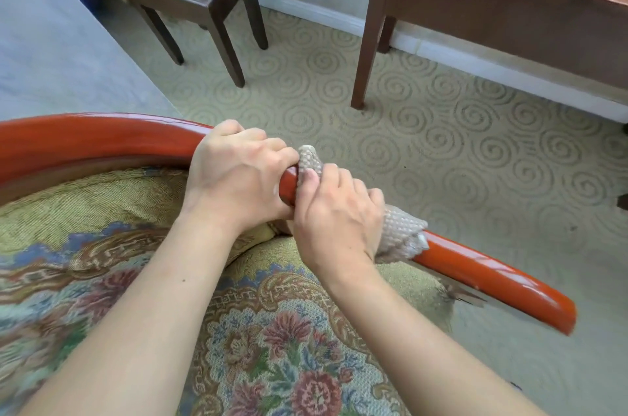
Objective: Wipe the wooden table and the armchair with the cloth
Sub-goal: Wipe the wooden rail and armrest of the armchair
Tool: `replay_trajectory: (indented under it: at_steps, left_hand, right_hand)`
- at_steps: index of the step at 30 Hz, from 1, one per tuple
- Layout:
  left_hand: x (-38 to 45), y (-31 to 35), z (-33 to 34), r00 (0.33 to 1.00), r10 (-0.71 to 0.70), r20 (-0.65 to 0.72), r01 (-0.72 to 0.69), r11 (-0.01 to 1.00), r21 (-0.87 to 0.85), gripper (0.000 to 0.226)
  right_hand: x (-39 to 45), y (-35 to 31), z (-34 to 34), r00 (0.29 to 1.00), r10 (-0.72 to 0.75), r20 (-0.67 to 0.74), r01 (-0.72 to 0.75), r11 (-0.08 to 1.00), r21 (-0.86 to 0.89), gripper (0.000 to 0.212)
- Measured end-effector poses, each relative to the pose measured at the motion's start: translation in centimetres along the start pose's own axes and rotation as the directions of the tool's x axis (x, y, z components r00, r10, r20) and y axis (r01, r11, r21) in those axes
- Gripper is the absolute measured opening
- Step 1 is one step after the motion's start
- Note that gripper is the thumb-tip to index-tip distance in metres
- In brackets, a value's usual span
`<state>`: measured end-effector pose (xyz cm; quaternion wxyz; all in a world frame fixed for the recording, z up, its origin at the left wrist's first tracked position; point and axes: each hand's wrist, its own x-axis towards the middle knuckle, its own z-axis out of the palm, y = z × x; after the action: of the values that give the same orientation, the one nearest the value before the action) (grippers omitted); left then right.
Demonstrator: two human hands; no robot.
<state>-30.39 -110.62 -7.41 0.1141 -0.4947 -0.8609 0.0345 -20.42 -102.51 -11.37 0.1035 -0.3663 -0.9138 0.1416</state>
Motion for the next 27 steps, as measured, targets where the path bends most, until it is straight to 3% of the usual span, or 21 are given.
replay_trajectory:
  at_steps: [2, 4, 6, 8, 12, 16, 21, 24, 27]
  left_hand:
    - [0.0, 0.2, 0.0, 0.999, 0.005, -0.034, -0.005, 1.0, 0.016, 0.024]
    - [0.1, 0.3, 0.2, 0.999, 0.01, -0.035, -0.009, 1.0, 0.017, 0.027]
    - [-0.1, 0.2, 0.5, 1.0, 0.005, -0.01, -0.005, 1.0, 0.029, 0.042]
    - [-0.1, 0.0, 0.7, 1.0, 0.002, 0.02, -0.003, 0.999, 0.05, 0.06]
    - [-0.1, -0.2, 0.5, 0.999, -0.005, 0.046, 0.003, 0.999, 0.033, 0.072]
    - [-0.2, -0.1, 0.5, 0.998, -0.02, 0.061, 0.018, 0.999, 0.031, 0.07]
    - [-0.1, 0.0, 0.2, 0.996, -0.026, 0.087, 0.024, 1.0, 0.018, 0.07]
    - [0.1, 0.0, 0.2, 0.996, -0.026, 0.09, 0.025, 1.0, 0.01, 0.072]
    - [0.1, 0.0, 0.3, 0.994, -0.033, 0.103, 0.031, 0.999, 0.022, 0.073]
  right_hand:
    - [0.5, -1.2, 0.1, 1.0, -0.019, -0.007, 0.02, 0.997, 0.071, 0.042]
    - [0.3, 0.4, -0.2, 0.99, -0.143, 0.007, 0.142, 0.989, 0.038, 0.042]
    - [-0.3, 3.8, -1.2, 0.961, -0.272, 0.037, 0.274, 0.961, -0.041, 0.04]
    - [-1.1, 7.7, -2.3, 0.951, -0.307, 0.04, 0.31, 0.943, -0.121, 0.038]
    - [-3.7, 16.2, -5.3, 0.974, -0.226, -0.026, 0.219, 0.961, -0.169, 0.038]
    - [-5.8, 22.3, -7.4, 0.997, -0.055, -0.047, 0.052, 0.997, -0.057, 0.039]
    - [-4.9, 18.7, -5.7, 0.978, 0.133, -0.161, -0.148, 0.985, -0.089, 0.032]
    - [-3.9, 14.8, -4.6, 0.983, 0.059, -0.175, -0.091, 0.978, -0.185, 0.03]
    - [-1.9, 9.0, -2.7, 0.997, -0.028, -0.069, 0.014, 0.98, -0.199, 0.03]
